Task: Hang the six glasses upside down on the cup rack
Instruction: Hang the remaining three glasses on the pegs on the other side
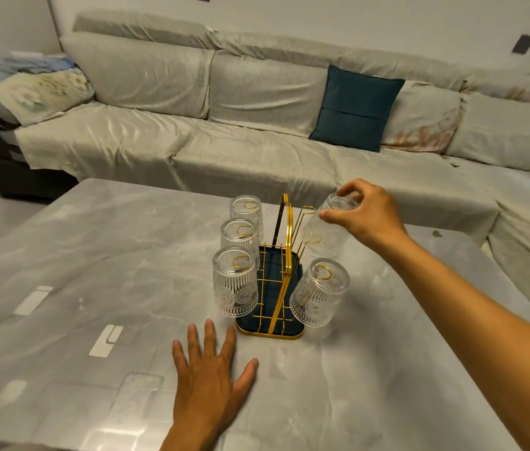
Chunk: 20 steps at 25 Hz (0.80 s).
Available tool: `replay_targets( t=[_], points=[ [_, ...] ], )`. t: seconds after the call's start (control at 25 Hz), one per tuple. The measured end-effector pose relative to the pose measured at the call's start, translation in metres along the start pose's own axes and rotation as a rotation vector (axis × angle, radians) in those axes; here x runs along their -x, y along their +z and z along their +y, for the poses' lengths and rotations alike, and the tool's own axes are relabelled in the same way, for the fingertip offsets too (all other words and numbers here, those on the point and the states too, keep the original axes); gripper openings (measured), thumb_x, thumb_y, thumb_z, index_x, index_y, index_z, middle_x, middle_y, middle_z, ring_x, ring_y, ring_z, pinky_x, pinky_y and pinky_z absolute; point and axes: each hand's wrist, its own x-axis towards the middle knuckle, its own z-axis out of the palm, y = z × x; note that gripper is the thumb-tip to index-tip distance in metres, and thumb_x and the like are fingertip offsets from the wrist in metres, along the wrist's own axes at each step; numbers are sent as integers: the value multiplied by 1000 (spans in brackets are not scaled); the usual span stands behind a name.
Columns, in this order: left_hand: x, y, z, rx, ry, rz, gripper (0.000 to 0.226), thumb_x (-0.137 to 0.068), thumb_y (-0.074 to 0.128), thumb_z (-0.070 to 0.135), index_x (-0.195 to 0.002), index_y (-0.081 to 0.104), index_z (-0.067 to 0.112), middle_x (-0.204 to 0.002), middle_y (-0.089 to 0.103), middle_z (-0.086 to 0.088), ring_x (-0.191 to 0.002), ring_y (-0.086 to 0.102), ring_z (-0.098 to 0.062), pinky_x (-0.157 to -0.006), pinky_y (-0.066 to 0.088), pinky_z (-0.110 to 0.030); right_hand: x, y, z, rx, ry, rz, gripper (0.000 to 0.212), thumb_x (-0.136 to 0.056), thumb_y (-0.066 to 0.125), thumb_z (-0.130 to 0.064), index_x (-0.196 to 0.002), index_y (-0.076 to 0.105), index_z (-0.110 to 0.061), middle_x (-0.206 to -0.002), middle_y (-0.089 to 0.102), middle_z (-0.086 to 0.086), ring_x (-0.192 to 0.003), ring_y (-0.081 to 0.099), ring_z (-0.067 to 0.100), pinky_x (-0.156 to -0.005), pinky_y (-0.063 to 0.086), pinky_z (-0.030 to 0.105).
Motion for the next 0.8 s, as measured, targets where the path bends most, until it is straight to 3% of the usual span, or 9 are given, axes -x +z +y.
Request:
replay_targets(
  t=[0.24,0.64,0.72,0.8],
  points=[
    [1,0,0,17,23,34,89,-73,-7,82,-150,-7,37,-161,-14,-10,-143,-20,-37,-110,-18,-57,7,35,6,170,-60,-143,53,-61,83,-46,-104,61,-27,-111,68,7,-94,62,26,-77,55,47],
    [0,4,0,-13,9,34,88,-71,-10,83,-147,-14,39,-159,-18,-7,-142,-25,-35,-107,-24,-55,6,51,18,115,2,-267,47,-65,81,-44,-102,59,-27,-117,64,3,-103,58,23,-79,49,38],
    [3,6,0,-9,25,43,84,-72,-10,83,-143,-24,39,-157,-24,-6,-138,-31,-33,-108,-24,-55,6,46,25,-36,35,-235,38,-71,71,-55,-96,63,-27,-106,66,-4,-97,59,17,-76,48,35],
    [7,8,-1,-4,49,48,80,-74,-11,82,-140,-29,41,-155,-30,-5,-136,-36,-31,-109,-25,-53,4,41,43,-204,128,-55,33,-77,62,-58,-90,65,-28,-94,67,-9,-89,61,14,-72,52,37]
  ],
)
